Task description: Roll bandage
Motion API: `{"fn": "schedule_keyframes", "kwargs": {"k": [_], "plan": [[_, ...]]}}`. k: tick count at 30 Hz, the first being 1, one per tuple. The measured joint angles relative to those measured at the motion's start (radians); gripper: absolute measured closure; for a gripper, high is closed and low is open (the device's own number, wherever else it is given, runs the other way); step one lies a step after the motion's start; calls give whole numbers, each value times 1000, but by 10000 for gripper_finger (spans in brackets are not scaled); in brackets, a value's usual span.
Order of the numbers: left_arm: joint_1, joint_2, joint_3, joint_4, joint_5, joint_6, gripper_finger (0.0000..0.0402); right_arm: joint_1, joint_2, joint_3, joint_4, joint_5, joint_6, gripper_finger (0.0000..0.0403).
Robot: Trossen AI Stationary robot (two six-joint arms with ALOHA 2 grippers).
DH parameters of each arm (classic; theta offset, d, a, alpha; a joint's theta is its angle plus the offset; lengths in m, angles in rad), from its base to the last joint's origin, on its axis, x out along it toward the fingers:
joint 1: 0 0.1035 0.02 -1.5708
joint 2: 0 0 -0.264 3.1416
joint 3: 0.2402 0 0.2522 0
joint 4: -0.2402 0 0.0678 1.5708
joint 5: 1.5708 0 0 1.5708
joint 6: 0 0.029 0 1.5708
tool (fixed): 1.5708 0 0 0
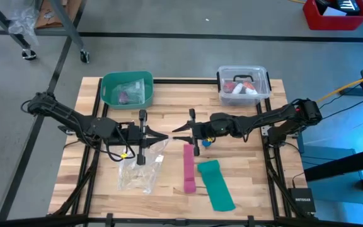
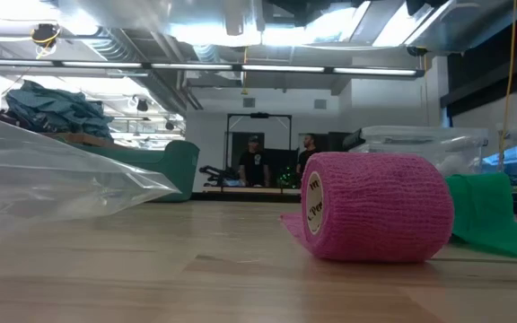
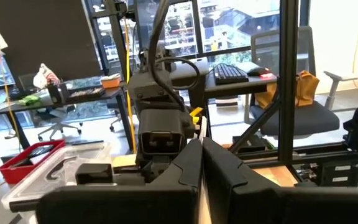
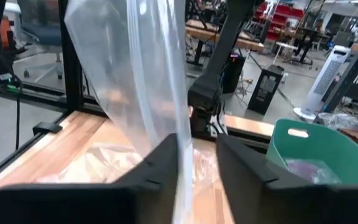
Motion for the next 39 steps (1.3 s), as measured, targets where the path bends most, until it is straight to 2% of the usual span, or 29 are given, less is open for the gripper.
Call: {"fn": "schedule_keyframes", "kwargs": {"k": [4, 5, 14, 20, 23, 27, 34, 39], "plan": [[-5, 0, 0, -4, 0, 14, 401, 0, 0, 0, -21, 0, -13, 381], [-5, 0, 0, -3, 0, 14, 402, 0, 0, 0, -20, 1, -30, 390], [-4, -1, -1, -7, -17, 52, 390, -17, -2, 1, -95, 67, -72, 396], [-4, -5, -1, 5, -120, 74, 344, -62, -17, -1, -240, 110, -77, 398], [-3, -4, -1, -3, -129, 49, 315, -90, -38, 0, -324, 117, -78, 399], [-4, -2, 0, -45, -125, 5, 290, -129, -85, 3, -447, 188, -95, 400], [17, 15, 0, -123, -121, -113, 297, -200, -190, 3, -643, 326, -134, 401], [62, 100, 0, -124, -121, -172, 308, -241, -272, 3, -731, 398, -155, 401]]}}
